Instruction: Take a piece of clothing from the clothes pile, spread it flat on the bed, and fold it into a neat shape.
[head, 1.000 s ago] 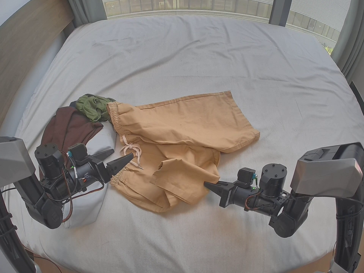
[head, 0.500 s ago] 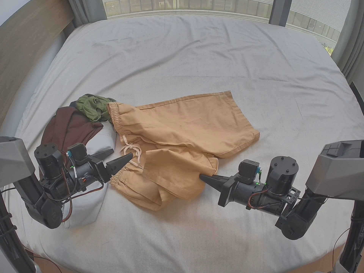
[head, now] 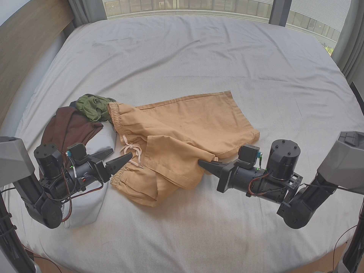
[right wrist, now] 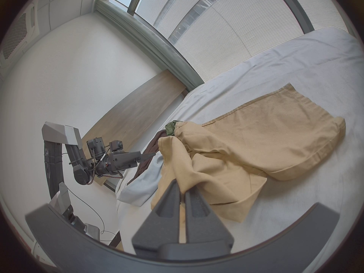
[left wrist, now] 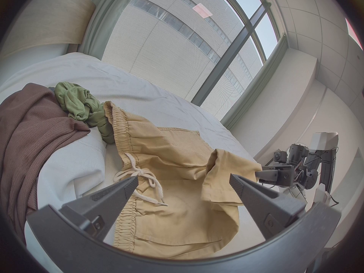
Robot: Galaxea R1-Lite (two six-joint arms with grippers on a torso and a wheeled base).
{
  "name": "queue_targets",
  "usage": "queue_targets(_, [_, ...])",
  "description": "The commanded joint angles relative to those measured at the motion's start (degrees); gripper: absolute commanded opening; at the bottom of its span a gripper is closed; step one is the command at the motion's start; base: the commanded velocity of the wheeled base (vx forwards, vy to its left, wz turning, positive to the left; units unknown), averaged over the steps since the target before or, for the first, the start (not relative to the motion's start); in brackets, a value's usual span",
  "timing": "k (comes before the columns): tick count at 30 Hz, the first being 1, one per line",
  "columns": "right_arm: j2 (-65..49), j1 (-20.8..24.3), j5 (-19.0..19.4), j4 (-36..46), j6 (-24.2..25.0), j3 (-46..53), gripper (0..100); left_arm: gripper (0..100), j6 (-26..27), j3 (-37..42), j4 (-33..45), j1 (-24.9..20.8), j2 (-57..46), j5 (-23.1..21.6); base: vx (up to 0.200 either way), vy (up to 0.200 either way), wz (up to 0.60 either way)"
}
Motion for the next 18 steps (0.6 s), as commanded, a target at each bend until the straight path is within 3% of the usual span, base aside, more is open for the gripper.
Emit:
queue_targets(1, [-0.8,0.9,0.1,2.0,0.0,-3.3,0,100,0.0,0.0,0.0,-0.1,-0.1,0.0,0.0,0.0,0.0])
queue_targets(8, [5.0,0.4,0.4,11.9,2.3,-15.0,0,100,0.0,-0.1,0.0,0.0,0.0,0.0,0.0,0.0,0.0])
queue_targets(18, [14.4,2.3,0.0,10.6,5.6,-23.6,0,100,0.0,-0.1,0.0,0.0,0.5,0.0,0.0,0.0,0.0])
